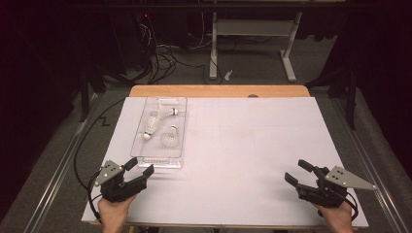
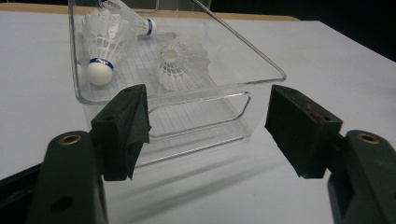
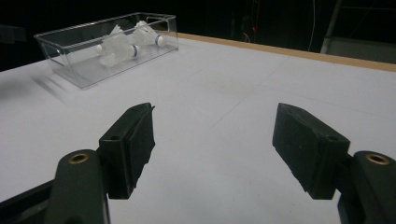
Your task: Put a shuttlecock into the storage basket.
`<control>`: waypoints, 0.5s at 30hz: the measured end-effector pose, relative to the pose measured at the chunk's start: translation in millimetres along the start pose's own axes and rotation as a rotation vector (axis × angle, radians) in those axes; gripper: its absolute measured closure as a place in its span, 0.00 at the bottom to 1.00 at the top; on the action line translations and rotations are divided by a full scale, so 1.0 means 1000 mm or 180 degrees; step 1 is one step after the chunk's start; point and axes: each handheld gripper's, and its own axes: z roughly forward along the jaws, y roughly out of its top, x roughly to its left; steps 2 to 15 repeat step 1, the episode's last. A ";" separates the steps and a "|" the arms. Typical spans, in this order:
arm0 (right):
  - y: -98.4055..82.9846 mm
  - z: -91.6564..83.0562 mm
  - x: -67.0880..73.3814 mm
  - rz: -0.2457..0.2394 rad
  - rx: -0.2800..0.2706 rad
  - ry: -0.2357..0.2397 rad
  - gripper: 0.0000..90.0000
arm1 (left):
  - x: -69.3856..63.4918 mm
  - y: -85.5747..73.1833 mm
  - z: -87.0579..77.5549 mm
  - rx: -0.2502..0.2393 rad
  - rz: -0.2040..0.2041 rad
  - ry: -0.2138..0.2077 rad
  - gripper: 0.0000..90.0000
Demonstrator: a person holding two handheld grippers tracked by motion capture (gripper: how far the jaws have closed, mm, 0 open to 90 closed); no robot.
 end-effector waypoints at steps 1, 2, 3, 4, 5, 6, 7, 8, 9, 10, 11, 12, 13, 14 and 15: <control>0.000 0.000 0.000 -0.0002 -0.0003 -0.0004 0.33 | 0.000 0.000 0.000 -0.0004 0.0003 0.0000 0.34; 0.000 0.000 0.000 -0.0002 -0.0003 -0.0004 0.33 | 0.000 0.000 0.000 -0.0004 0.0003 0.0000 0.34; 0.000 0.000 0.000 -0.0002 -0.0003 -0.0004 0.33 | 0.000 0.000 0.000 -0.0004 0.0003 0.0000 0.34; 0.000 0.000 0.000 -0.0002 -0.0003 -0.0004 0.33 | 0.000 0.000 0.000 -0.0004 0.0003 0.0000 0.34; 0.000 0.000 0.000 -0.0002 -0.0003 -0.0004 0.33 | 0.000 0.000 0.000 -0.0004 0.0003 0.0000 0.34; 0.000 0.000 0.000 -0.0002 -0.0003 -0.0004 0.33 | 0.000 0.000 0.000 -0.0004 0.0003 0.0000 0.34; 0.000 0.000 0.000 -0.0002 -0.0003 -0.0004 0.33 | 0.000 0.000 0.000 -0.0004 0.0003 0.0000 0.34; 0.000 0.000 0.000 -0.0002 -0.0003 -0.0004 0.33 | 0.000 0.000 0.000 -0.0004 0.0003 0.0000 0.34; 0.000 0.000 0.000 -0.0002 -0.0003 -0.0004 0.33 | 0.000 0.000 0.000 -0.0004 0.0003 0.0000 0.34; 0.000 0.000 0.000 -0.0002 -0.0003 -0.0004 0.33 | 0.000 0.000 0.000 -0.0004 0.0003 0.0000 0.34; 0.000 0.000 0.000 -0.0002 -0.0003 -0.0004 0.33 | 0.000 0.000 0.000 -0.0004 0.0003 0.0000 0.34; 0.000 0.000 0.000 -0.0002 -0.0003 -0.0004 0.33 | 0.000 0.000 0.000 -0.0004 0.0003 0.0000 0.34; 0.000 0.000 0.000 -0.0002 -0.0003 -0.0004 0.33 | 0.000 0.000 0.000 -0.0004 0.0003 0.0000 0.34; 0.000 0.000 0.000 -0.0002 -0.0003 -0.0004 0.33 | 0.000 0.000 0.000 -0.0004 0.0003 0.0000 0.34; 0.000 0.000 0.000 -0.0002 -0.0003 -0.0004 0.33 | 0.000 0.000 0.000 -0.0004 0.0003 0.0000 0.34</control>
